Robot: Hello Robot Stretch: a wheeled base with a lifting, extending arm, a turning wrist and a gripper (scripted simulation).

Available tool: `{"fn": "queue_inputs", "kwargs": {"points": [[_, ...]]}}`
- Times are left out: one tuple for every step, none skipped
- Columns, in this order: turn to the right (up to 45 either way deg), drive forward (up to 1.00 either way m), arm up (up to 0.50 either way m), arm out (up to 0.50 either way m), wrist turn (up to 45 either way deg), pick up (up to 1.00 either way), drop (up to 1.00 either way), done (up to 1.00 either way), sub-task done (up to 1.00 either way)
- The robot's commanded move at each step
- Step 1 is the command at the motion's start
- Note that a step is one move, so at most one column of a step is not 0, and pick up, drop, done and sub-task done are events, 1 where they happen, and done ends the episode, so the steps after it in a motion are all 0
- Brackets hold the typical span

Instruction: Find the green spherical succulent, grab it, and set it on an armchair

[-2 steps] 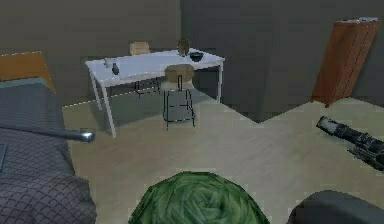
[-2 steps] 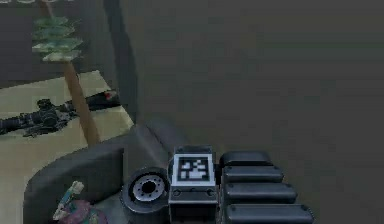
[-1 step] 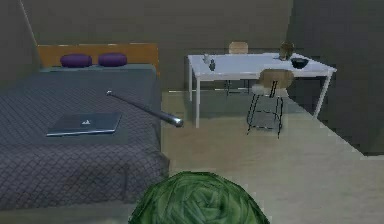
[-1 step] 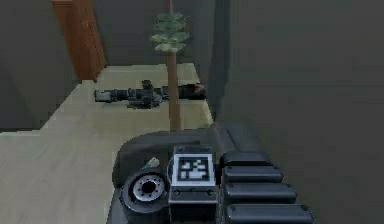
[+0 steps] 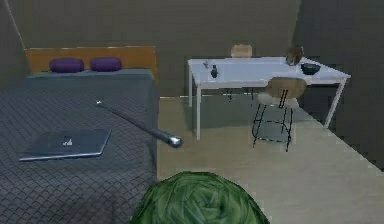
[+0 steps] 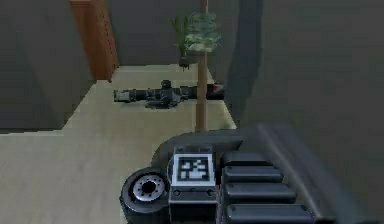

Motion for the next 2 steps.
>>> {"fn": "queue_inputs", "kwargs": {"points": [[45.0,0.0,0.0,0.0,0.0,0.0,0.0,0.0,0.0],[45.0,0.0,0.0,0.0,0.0,0.0,0.0,0.0,0.0]]}}
